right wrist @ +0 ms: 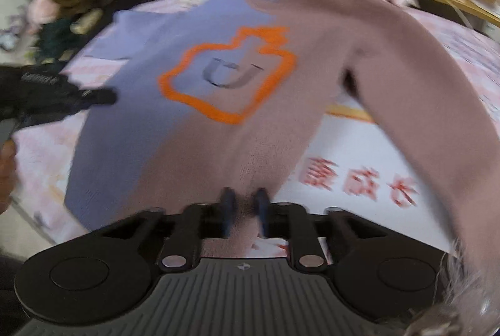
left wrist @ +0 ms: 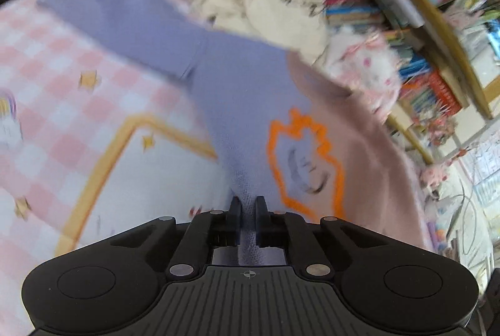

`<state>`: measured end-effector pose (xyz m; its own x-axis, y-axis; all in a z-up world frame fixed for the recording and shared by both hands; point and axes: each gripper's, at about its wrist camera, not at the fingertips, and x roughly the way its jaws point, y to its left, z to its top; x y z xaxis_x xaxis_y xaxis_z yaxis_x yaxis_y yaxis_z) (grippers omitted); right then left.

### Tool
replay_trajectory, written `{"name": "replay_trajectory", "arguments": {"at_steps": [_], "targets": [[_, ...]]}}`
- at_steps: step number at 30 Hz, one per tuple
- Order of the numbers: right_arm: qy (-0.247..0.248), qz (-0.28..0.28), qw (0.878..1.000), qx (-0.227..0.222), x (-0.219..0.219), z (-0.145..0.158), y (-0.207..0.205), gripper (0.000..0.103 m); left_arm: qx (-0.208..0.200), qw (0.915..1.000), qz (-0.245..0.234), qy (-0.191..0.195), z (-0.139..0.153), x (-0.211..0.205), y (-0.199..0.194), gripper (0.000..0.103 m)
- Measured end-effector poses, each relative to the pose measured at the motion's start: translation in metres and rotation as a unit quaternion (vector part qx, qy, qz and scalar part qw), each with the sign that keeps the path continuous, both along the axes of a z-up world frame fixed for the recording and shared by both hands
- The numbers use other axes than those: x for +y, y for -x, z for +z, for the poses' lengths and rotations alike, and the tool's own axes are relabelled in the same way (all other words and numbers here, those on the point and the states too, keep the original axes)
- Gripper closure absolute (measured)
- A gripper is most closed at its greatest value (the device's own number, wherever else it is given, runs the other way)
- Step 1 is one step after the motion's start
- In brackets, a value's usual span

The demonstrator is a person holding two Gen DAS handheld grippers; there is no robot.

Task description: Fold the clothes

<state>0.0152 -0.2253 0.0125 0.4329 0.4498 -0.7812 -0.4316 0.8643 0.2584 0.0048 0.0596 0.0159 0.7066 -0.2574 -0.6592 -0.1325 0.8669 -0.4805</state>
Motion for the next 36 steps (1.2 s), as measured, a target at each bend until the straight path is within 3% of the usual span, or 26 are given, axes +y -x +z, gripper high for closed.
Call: {"name": "replay_trajectory", "arguments": {"at_steps": [3, 4, 6, 7, 8, 9, 11, 13, 16, 19, 24, 28, 30, 33, 35, 36], "targets": [[-0.047, -0.009, 0.997, -0.053, -0.001, 0.032, 0.000, 0.092, -0.058, 0.9969, -0.042, -0.031, 0.029, -0.023, -0.006, 0.096], [-0.062, -0.019, 0.995, -0.075, -0.003, 0.043, -0.001, 0.092, -0.077, 0.9944, -0.063, -0.036, 0.036, -0.032, -0.009, 0.089], [-0.068, -0.054, 0.991, -0.102, -0.006, 0.056, -0.006, 0.092, -0.114, 0.9870, -0.103, -0.046, 0.050, -0.050, -0.015, 0.056], [-0.051, -0.067, 0.990, -0.109, -0.006, 0.057, -0.010, 0.092, -0.133, 0.9821, -0.123, -0.051, 0.057, -0.059, -0.017, 0.033], [-0.027, -0.074, 0.991, -0.109, -0.004, 0.054, -0.015, 0.092, -0.152, 0.9764, -0.143, -0.056, 0.065, -0.068, -0.020, 0.031], [-0.011, -0.082, 0.992, -0.099, -0.004, 0.047, -0.020, 0.092, -0.167, 0.9724, -0.155, -0.050, 0.067, -0.070, -0.019, 0.031], [0.006, -0.101, 0.992, -0.074, -0.005, 0.033, -0.027, 0.092, -0.172, 0.9735, -0.147, -0.034, 0.062, -0.061, -0.012, 0.031], [0.006, -0.121, 0.991, -0.049, -0.011, 0.019, -0.032, 0.092, -0.145, 0.9825, -0.106, -0.047, 0.051, -0.042, -0.002, 0.032], [0.002, -0.127, 0.991, -0.051, -0.012, 0.016, -0.027, 0.091, -0.091, 0.9895, -0.071, -0.086, 0.027, -0.027, 0.008, 0.035], [-0.002, -0.129, 0.990, -0.054, -0.009, 0.018, -0.026, 0.091, -0.050, 0.9904, -0.076, -0.104, 0.006, -0.026, 0.010, 0.038], [0.034, -0.128, 0.989, -0.061, -0.004, 0.014, -0.025, 0.091, -0.003, 0.9889, -0.099, -0.111, -0.020, -0.033, 0.006, 0.053], [0.051, -0.131, 0.988, -0.055, -0.011, 0.005, -0.018, 0.086, 0.015, 0.9951, -0.094, -0.028, -0.033, -0.029, -0.004, 0.053], [0.040, -0.139, 0.988, -0.044, -0.016, 0.003, -0.014, 0.076, 0.023, 0.9955, -0.090, 0.018, -0.039, -0.026, -0.009, 0.053], [0.025, -0.144, 0.989, -0.026, -0.024, -0.002, -0.004, 0.068, 0.040, 0.9945, -0.093, 0.026, -0.047, -0.030, -0.014, 0.054], [0.018, -0.145, 0.989, -0.007, -0.027, -0.008, -0.001, 0.066, 0.046, 0.9952, -0.081, 0.031, -0.052, -0.027, -0.015, 0.087], [0.016, -0.145, 0.989, 0.002, -0.028, -0.011, 0.000, 0.065, 0.052, 0.9953, -0.070, 0.042, -0.055, -0.022, -0.016, 0.090]]}}
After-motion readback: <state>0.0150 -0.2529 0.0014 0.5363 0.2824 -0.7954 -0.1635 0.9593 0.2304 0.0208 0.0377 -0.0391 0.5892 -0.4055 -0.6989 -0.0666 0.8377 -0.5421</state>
